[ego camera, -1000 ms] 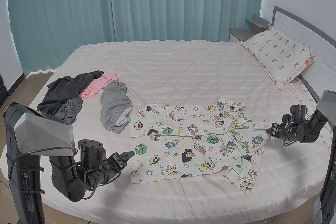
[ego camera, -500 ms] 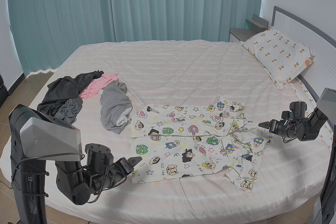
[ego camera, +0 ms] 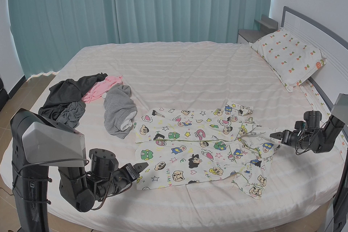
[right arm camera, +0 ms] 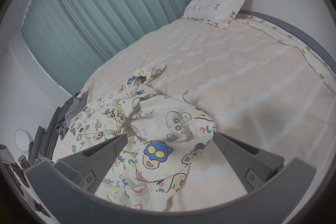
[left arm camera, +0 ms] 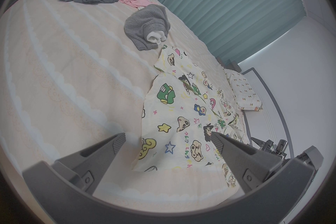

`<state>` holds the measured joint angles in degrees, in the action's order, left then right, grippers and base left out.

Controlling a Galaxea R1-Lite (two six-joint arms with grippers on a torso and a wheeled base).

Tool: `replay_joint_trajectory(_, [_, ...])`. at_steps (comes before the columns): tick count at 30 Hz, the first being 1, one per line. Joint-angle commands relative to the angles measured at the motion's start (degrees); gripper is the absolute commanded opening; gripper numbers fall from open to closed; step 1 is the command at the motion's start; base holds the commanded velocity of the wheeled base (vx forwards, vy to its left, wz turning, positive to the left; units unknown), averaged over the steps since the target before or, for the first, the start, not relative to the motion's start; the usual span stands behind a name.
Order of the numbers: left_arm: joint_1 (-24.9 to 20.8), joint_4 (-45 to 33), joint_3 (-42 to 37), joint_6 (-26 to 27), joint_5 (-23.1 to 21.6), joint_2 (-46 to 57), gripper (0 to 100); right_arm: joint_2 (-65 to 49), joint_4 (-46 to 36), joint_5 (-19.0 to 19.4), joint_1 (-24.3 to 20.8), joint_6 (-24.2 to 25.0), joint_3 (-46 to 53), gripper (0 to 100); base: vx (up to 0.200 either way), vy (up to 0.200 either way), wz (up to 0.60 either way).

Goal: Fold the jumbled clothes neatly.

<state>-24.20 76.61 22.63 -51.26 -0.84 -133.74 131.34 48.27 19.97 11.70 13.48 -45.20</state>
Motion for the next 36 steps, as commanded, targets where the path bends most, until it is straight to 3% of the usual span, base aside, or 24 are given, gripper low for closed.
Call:
replay_joint_trajectory(1, [-1.0, -0.4, 1.5, 0.6, 0.1, -0.8, 100, 2.6, 6.1, 1.6, -0.3, 0.0, 4.7, 100, 0.000, 0.000, 0.00])
replay_joint_trajectory(4, [-2.0, -1.5, 1.8, 2.8, 0.1, -1.0, 100, 4.6, 11.4, 1.3, -0.7, 0.1, 4.7, 100, 0.000, 0.000, 0.00])
replay_joint_trajectory(10, [-3.6, -3.7, 3.6, 6.3, 1.2, -2.2, 100, 4.7, 13.3, 1.3, -0.6, 0.1, 4.9, 100, 0.000, 0.000, 0.00])
replay_joint_trajectory(14, [-3.8, -7.3, 4.8, 13.1, 4.7, -3.8, 100, 3.9, 13.3, 1.4, -0.2, 0.2, 4.9, 100, 0.000, 0.000, 0.00])
replay_joint_trajectory(20, [-4.1, -8.0, 6.9, 14.1, 5.0, -4.8, 100, 3.7, 13.4, 1.5, 0.0, 0.2, 4.9, 100, 0.000, 0.000, 0.00])
replay_joint_trajectory(27, [-5.8, -7.3, 7.3, 21.0, 6.6, -7.7, 100, 2.9, 13.5, 1.6, 0.1, 1.4, 4.9, 100, 0.000, 0.000, 0.00])
replay_joint_trajectory(35, [-7.9, -8.6, 8.9, 21.6, 7.0, -7.8, 100, 2.0, 13.6, 1.7, 0.0, 3.4, 5.4, 100, 0.000, 0.000, 0.00])
replay_joint_trajectory(36, [-8.0, -9.0, 9.2, 21.6, 6.9, -7.8, 0, 1.9, 13.7, 1.7, -0.1, 3.4, 5.6, 100, 0.000, 0.000, 0.00])
